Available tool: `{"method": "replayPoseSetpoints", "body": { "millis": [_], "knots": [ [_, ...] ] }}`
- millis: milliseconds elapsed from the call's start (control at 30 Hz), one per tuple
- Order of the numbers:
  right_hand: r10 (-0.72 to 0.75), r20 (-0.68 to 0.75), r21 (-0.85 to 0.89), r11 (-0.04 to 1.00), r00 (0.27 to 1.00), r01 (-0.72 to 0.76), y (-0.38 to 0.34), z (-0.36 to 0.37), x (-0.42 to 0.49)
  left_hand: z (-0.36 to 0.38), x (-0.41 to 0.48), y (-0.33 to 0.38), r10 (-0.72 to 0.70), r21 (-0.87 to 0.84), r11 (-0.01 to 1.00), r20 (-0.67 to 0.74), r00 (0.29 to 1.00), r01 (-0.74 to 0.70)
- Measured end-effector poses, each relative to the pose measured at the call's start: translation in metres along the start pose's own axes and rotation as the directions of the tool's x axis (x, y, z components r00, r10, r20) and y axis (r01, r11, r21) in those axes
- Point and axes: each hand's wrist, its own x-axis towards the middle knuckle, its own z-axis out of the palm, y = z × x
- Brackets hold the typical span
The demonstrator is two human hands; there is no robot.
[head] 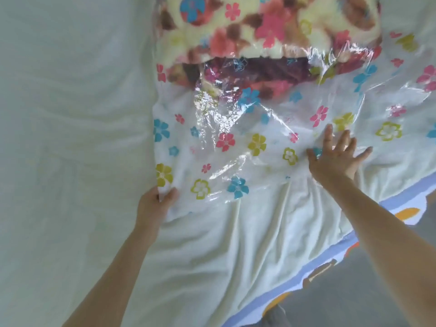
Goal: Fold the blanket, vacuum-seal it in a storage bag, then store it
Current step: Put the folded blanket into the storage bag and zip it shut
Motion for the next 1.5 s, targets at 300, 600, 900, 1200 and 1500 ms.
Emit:
{"method": "replayPoseSetpoints", "body": {
  "millis": [300,600,900,1200,1500],
  "knots": [
    [-0.379,-0.74,0.032,0.806,0.556,0.591,-0.126,-0.095,-0.097,0.005,0.007,-0.023,0.176,0.038,0.984,-0.051,0.983,-0.174],
    [-0.649,-0.112,-0.149,0.759,0.752,0.633,-0.155,0.029,-0.103,0.012,0.008,-0.029,0.14,-0.012,0.99,0.08,0.987,-0.14],
    [-0.625,-0.421,-0.076,0.746,0.657,0.662,-0.162,0.03,-0.111,-0.013,-0.007,-0.048,0.015,-0.091,0.996,0.189,0.982,0.003],
    [-0.699,-0.619,-0.021,0.472,0.359,0.882,-0.161,0.042,-0.15,-0.005,-0.017,-0.051,0.009,-0.148,0.989,0.202,0.979,0.022],
    [-0.335,-0.339,0.537,0.698,0.879,0.474,-0.169,0.013,-0.222,-0.001,-0.022,-0.05,-0.011,-0.186,0.981,0.202,0.979,0.049]
  ]
}}
